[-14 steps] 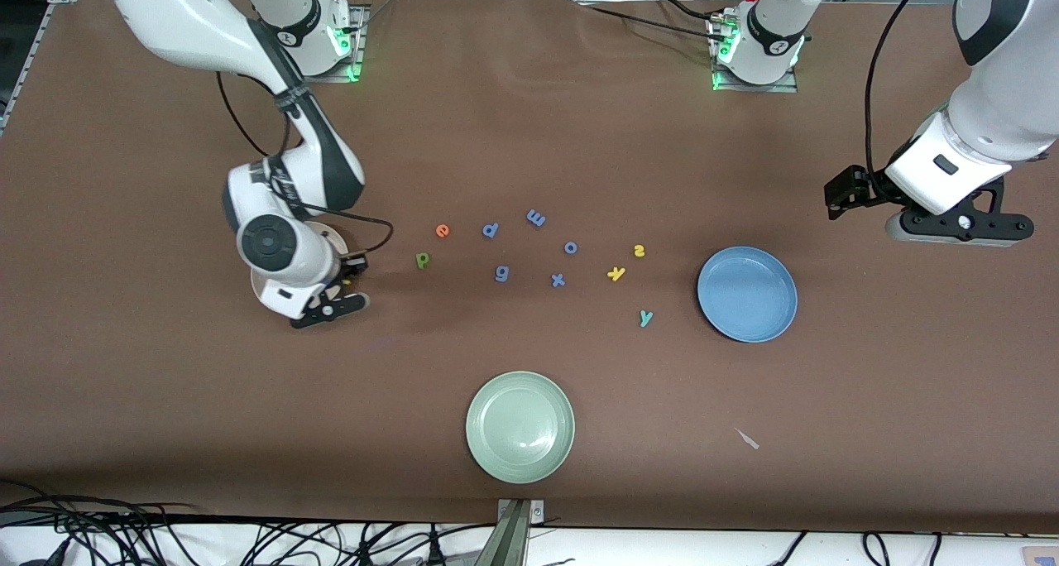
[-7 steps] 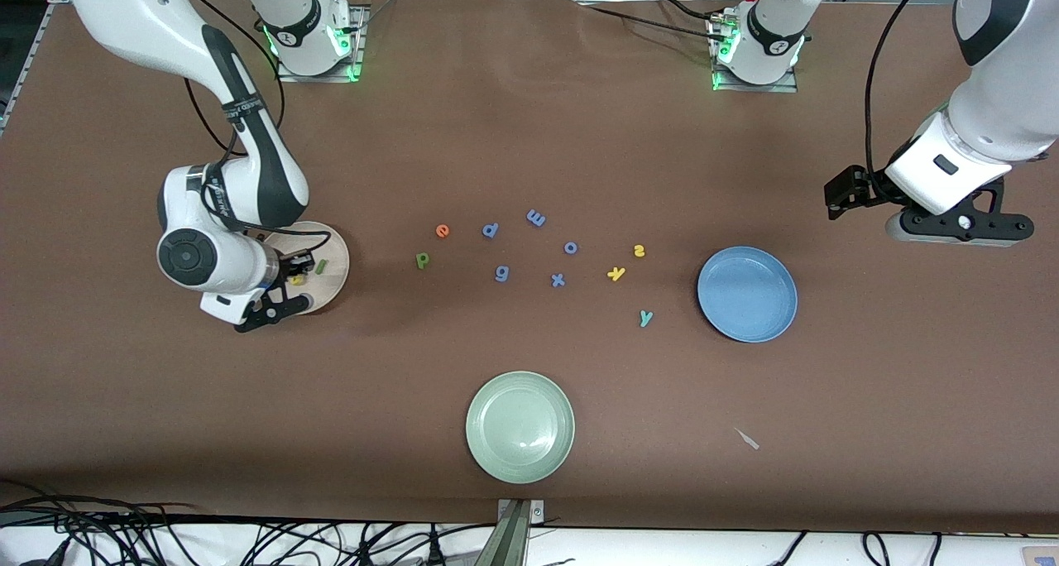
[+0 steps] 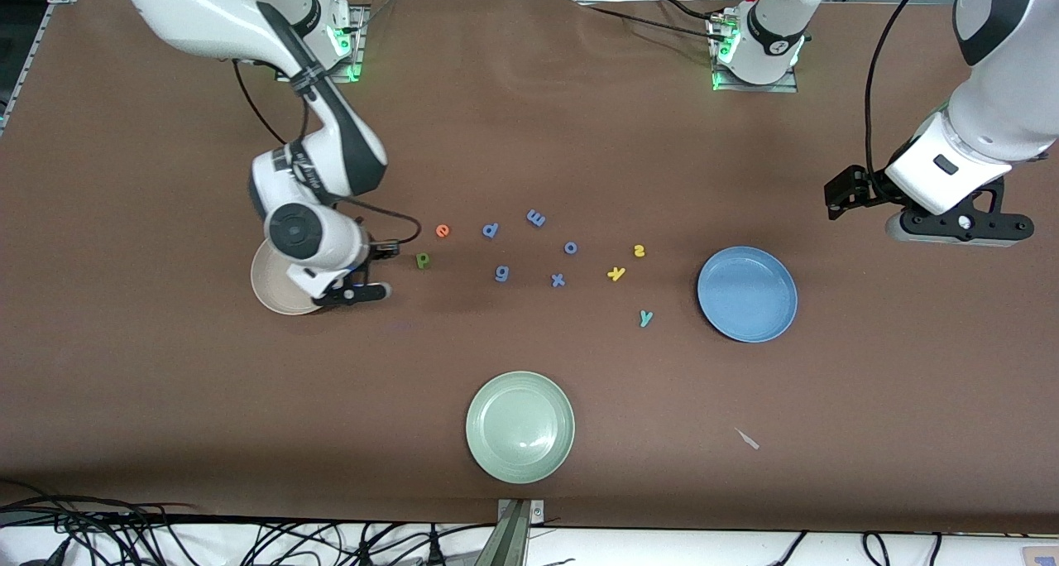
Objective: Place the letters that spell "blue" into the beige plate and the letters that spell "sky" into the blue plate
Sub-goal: 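Reach the right gripper to the green d letter and grasp it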
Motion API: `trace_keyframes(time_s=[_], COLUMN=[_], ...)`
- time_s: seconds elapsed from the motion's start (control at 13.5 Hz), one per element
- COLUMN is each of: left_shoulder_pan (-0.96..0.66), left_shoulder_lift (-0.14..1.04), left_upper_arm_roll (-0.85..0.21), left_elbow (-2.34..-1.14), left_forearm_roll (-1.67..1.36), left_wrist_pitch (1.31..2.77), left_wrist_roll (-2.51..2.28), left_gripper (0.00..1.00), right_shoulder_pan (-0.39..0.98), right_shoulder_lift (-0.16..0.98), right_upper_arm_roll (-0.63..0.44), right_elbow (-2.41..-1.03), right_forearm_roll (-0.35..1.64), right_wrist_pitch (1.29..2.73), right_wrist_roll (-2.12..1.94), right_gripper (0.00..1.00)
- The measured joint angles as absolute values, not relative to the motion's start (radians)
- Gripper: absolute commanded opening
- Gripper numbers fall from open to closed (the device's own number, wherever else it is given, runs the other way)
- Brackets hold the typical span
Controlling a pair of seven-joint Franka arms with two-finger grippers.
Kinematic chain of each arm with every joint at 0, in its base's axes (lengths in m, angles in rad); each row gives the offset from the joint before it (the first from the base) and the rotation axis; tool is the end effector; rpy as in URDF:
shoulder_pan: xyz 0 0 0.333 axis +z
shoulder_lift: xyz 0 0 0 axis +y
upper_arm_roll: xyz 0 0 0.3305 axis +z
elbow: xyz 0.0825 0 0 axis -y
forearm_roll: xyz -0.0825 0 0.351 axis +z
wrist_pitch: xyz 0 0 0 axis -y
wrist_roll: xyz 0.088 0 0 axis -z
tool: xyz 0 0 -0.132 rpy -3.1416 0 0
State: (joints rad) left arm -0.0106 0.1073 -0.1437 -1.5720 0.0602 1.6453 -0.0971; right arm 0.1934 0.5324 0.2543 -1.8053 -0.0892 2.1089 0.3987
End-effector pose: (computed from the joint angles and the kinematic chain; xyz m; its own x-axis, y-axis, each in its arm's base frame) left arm 0.5536 -0.0745 0.5625 0.9977 -0.0614 -0.0285 -0.0627 -0.9969 -0.0475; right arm 0.5531 0.2476 0.2519 0.9735 0.0782 -0.2150 0.0850 -0.9961 0.0225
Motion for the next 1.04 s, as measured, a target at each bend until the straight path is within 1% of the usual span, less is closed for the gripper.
trace_keyframes(time_s=[0.15, 0.22, 0.52, 0.74, 1.04], left_shoulder_pan=[-0.011, -0.011, -0.011, -0.011, -0.011], left_shoulder_lift=[0.107, 0.107, 0.107, 0.107, 0.107], left_upper_arm_roll=[-0.144, -0.144, -0.144, -0.144, -0.144], left_elbow=[-1.572, -1.572, -1.572, -1.572, -1.572], left_forearm_roll=[0.060, 0.060, 0.060, 0.060, 0.060], left_wrist_pitch=[1.645, 1.645, 1.645, 1.645, 1.645], left_wrist_roll=[-0.097, -0.097, -0.097, -0.097, -0.097], left_gripper=[1.00, 1.00, 1.00, 1.00, 1.00], right_shoulder_pan=[0.201, 0.203, 0.202, 0.211, 0.226], right_shoulder_lift=[0.558, 0.570, 0.617, 0.639, 0.642], right_upper_arm_roll=[0.291, 0.297, 0.298, 0.299, 0.300], right_elbow=[-1.806, -1.806, -1.821, -1.830, -1.849], right_forearm_roll=[-0.112, -0.118, -0.122, -0.128, -0.141], right_wrist_pitch=[2.162, 2.183, 2.273, 2.307, 2.314], right_wrist_roll=[0.501, 0.523, 0.534, 0.562, 0.586], right_gripper=[0.45, 0.45, 0.45, 0.45, 0.45])
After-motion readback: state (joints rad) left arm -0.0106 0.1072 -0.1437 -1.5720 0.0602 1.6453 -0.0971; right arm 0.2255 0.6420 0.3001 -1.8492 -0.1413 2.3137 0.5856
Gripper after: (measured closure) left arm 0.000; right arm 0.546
